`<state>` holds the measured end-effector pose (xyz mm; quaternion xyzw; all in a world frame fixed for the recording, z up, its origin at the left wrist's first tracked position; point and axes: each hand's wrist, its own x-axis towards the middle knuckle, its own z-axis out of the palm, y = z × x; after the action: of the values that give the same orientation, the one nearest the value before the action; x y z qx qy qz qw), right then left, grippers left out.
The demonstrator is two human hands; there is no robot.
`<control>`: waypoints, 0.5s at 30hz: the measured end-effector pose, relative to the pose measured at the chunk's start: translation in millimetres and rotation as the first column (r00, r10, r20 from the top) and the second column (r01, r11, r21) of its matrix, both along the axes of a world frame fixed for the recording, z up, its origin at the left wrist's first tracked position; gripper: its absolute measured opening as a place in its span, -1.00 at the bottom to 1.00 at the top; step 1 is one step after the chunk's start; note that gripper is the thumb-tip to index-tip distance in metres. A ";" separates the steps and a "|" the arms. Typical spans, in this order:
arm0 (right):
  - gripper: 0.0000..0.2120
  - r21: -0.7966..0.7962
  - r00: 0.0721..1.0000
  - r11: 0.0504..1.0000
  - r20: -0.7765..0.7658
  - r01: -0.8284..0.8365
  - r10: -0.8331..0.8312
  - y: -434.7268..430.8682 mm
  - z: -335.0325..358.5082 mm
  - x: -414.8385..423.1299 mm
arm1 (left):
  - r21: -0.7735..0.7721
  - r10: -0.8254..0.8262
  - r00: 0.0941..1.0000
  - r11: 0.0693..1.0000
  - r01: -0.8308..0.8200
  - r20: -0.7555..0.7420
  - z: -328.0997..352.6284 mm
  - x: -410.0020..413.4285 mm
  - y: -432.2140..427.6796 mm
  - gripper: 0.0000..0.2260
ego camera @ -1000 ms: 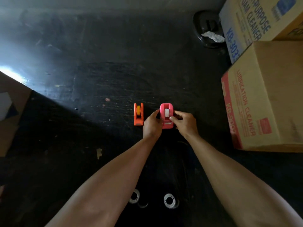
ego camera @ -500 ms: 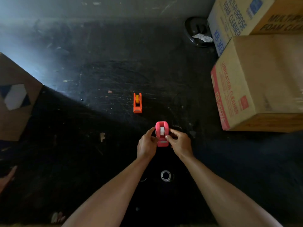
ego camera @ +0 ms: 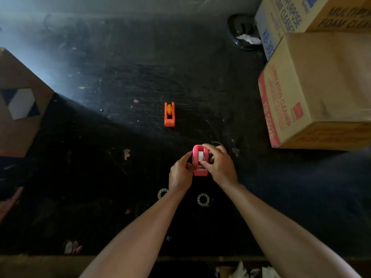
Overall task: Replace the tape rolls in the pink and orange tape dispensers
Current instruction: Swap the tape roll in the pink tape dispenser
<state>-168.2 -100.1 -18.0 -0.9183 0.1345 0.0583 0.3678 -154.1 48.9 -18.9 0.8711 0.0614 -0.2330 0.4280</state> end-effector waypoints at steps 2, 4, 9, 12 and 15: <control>-0.51 -0.047 0.997 0.996 -0.033 -0.076 0.074 -3.7 2.2 4.2 | 0.013 -0.008 1.000 1.000 0.008 0.012 0.3 -0.3 0.2 -0.53; -0.56 -0.069 0.992 0.990 -0.039 -0.120 0.118 -6.8 2.2 6.6 | 0.017 -0.004 1.000 1.000 0.003 0.028 -0.3 -1.3 -0.9 -0.54; -0.58 -0.069 0.985 0.983 0.013 -0.172 0.174 -8.9 9.1 6.4 | -0.009 0.065 0.997 0.998 -0.065 0.040 -0.5 -4.3 -2.5 -0.54; -0.58 -0.049 0.984 0.985 0.050 -0.166 0.168 -9.8 18.3 -1.6 | -0.105 0.202 0.976 0.976 -0.193 0.081 7.0 -7.3 -1.4 -0.62; -0.58 -0.016 0.985 0.988 0.081 -0.152 0.152 -9.2 24.7 -15.8 | -0.248 0.225 0.974 0.946 -0.208 0.041 12.2 -16.1 -1.3 -0.75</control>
<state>-184.0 -109.3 6.8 -0.9292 0.0492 0.0479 0.3630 -170.1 47.7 -6.7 0.8079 0.1128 -0.1601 0.5559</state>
